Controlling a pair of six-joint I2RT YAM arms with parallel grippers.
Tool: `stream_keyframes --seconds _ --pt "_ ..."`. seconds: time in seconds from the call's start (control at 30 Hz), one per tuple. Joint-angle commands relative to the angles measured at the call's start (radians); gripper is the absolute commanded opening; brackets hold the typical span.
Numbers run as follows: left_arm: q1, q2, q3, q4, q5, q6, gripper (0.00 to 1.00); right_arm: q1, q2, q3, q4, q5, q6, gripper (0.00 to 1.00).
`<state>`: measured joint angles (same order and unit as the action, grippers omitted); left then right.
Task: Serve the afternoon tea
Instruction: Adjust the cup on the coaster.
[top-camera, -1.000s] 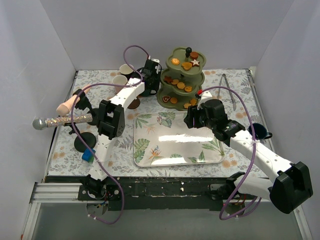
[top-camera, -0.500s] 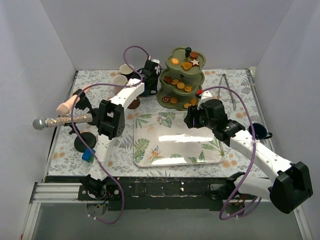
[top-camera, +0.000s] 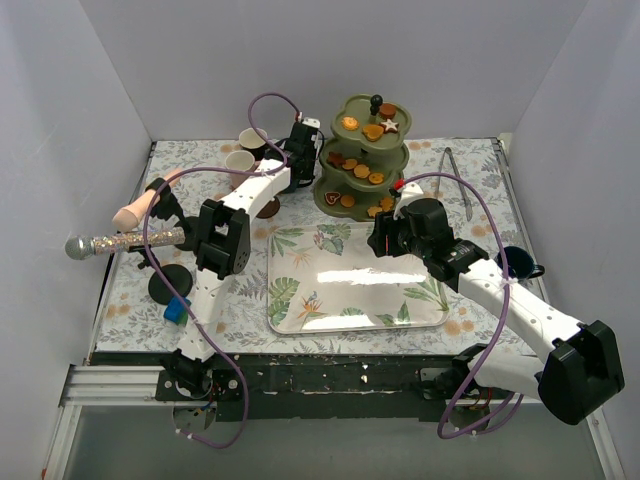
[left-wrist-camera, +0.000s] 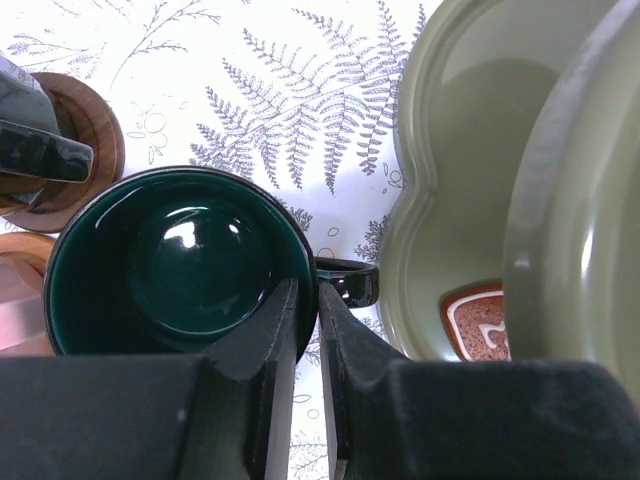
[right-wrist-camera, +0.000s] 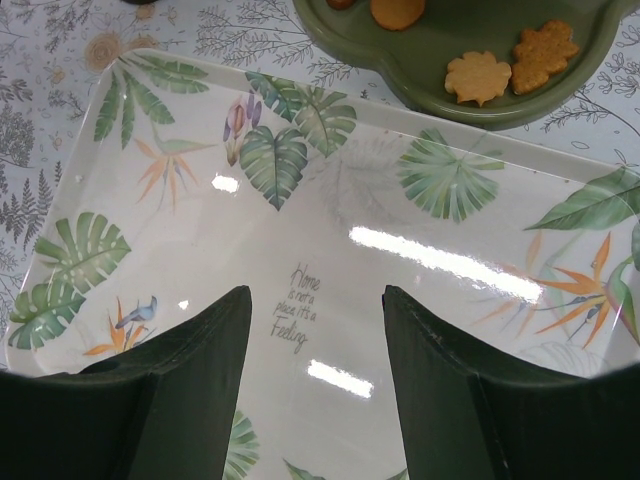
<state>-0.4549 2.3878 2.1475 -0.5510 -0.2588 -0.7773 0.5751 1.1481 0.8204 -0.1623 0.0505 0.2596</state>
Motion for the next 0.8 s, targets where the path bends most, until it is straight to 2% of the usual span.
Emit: stream_keyframes --seconds 0.0,0.1,0.43,0.77 --pt "0.015 -0.053 -0.017 0.000 -0.077 0.010 0.09 -0.006 0.001 0.011 0.014 0.003 0.007 0.63" --pt "0.015 -0.056 -0.015 0.014 -0.086 0.001 0.00 -0.006 0.002 0.011 0.014 0.002 0.009 0.63" --pt "0.022 -0.085 -0.026 0.091 -0.154 -0.074 0.00 -0.006 0.002 0.010 0.007 0.005 0.012 0.63" --pt "0.053 -0.047 0.037 0.043 -0.163 -0.119 0.00 -0.006 -0.004 0.003 0.004 0.009 0.012 0.63"
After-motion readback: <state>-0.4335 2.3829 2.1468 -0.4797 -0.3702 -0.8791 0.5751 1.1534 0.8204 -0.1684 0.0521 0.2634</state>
